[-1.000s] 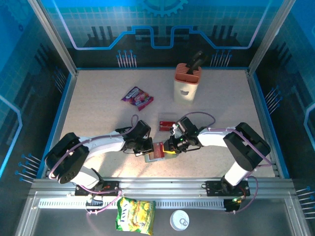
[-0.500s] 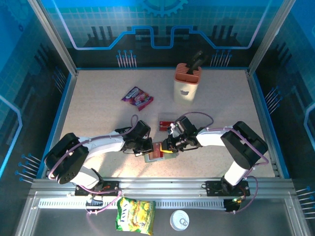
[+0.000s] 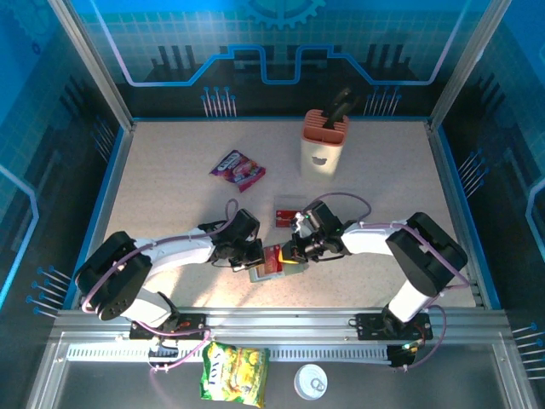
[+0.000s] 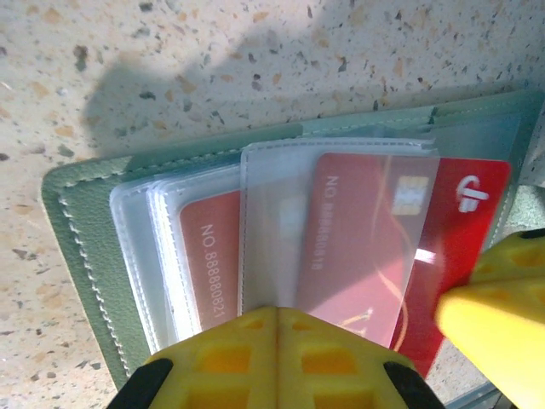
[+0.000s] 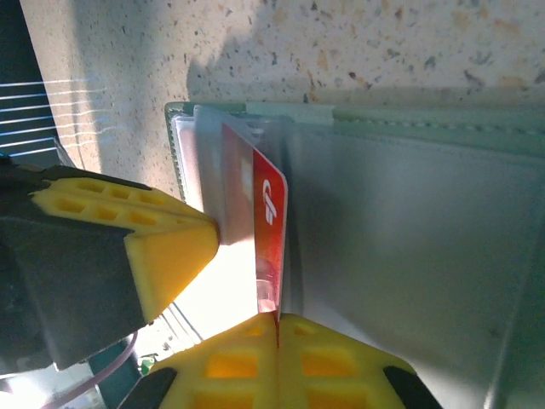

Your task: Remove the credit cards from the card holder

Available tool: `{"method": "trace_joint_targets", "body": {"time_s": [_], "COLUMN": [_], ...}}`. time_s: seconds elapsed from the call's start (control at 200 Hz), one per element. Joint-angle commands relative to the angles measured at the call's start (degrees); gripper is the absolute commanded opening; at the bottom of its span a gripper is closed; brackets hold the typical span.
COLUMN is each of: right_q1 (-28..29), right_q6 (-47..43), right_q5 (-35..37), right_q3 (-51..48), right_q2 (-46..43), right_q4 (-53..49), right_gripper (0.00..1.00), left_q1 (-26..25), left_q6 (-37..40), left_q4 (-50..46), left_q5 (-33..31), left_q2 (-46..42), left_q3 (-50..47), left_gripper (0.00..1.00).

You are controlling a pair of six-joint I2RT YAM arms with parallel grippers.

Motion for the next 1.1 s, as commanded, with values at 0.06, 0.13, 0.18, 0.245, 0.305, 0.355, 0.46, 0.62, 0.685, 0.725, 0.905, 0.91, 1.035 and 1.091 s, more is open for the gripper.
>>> {"method": "trace_joint_targets", "body": {"time_s": [0.06, 0.13, 0.18, 0.245, 0.305, 0.355, 0.46, 0.62, 0.685, 0.725, 0.905, 0.91, 1.035, 1.091], "right_q1": [-0.7, -0.8, -0.9, -0.9, -0.8, -0.9, -0.8, -0.8, -0.8, -0.9, -1.3, -1.3, -1.3, -1.4], "right_q6": [-4.7, -6.2, -7.2, -8.5, -9.1, -9.2, -9.1, -8.0, -8.4, -8.6, -10.2, -10.2, -10.5, -10.9], "right_q5": [3.4, 4.4, 5.3, 6.2, 6.4, 6.5, 6.2, 5.3, 6.8, 7.6, 9.8, 9.9, 10.3, 10.7], "right_q3": [-0.1, 0.7, 1.4, 2.4, 3.1, 3.5, 3.8, 4.4, 5.0, 5.0, 6.6, 6.6, 6.9, 7.1], "right_q2": [-4.3, -6.0, -7.0, -7.9, -8.3, -8.4, -8.5, -9.7, -11.1, -12.0, -14.0, -14.0, -14.6, -14.8], "right_q4": [-8.2, -11.3, -13.6, -16.1, -17.6, -18.1, -18.3, -17.5, -18.7, -19.3, -23.2, -23.2, -24.0, -24.7], "right_gripper": [0.03, 0.02, 0.02, 0.01, 0.01, 0.01, 0.0, 0.0, 0.0, 0.0, 0.0, 0.0, 0.0, 0.0], "left_q1": [0.2, 0.3, 0.2, 0.3, 0.2, 0.3, 0.3, 0.2, 0.3, 0.3, 0.3, 0.2, 0.2, 0.3], "left_q6": [-0.5, -0.2, -0.3, -0.4, -0.4, -0.4, -0.8, -1.6, -2.0, -2.2, -2.1, -2.0, -1.3, -1.1], "left_q4": [-3.3, -3.6, -3.3, -2.4, -2.2, -2.7, -4.2, -4.3, -3.6, -2.9, -2.1, -2.1, -0.3, 0.0], "left_q5": [-1.4, -1.7, -2.0, -2.3, -2.7, -3.4, -5.0, -4.9, -4.4, -4.2, -3.8, -3.8, -4.2, -4.4], "left_q2": [-1.7, -1.8, -2.4, -3.5, -4.7, -5.9, -8.0, -7.3, -6.4, -5.9, -3.5, -3.5, -3.0, -2.9], "left_q3": [-1.0, -0.8, -0.8, -1.1, -1.2, -1.1, -1.4, -2.5, -2.9, -3.2, -3.1, -3.0, -3.1, -2.9], "left_gripper": [0.05, 0.05, 0.06, 0.07, 0.11, 0.14, 0.22, 0.29, 0.31, 0.31, 0.29, 0.29, 0.28, 0.26]}}
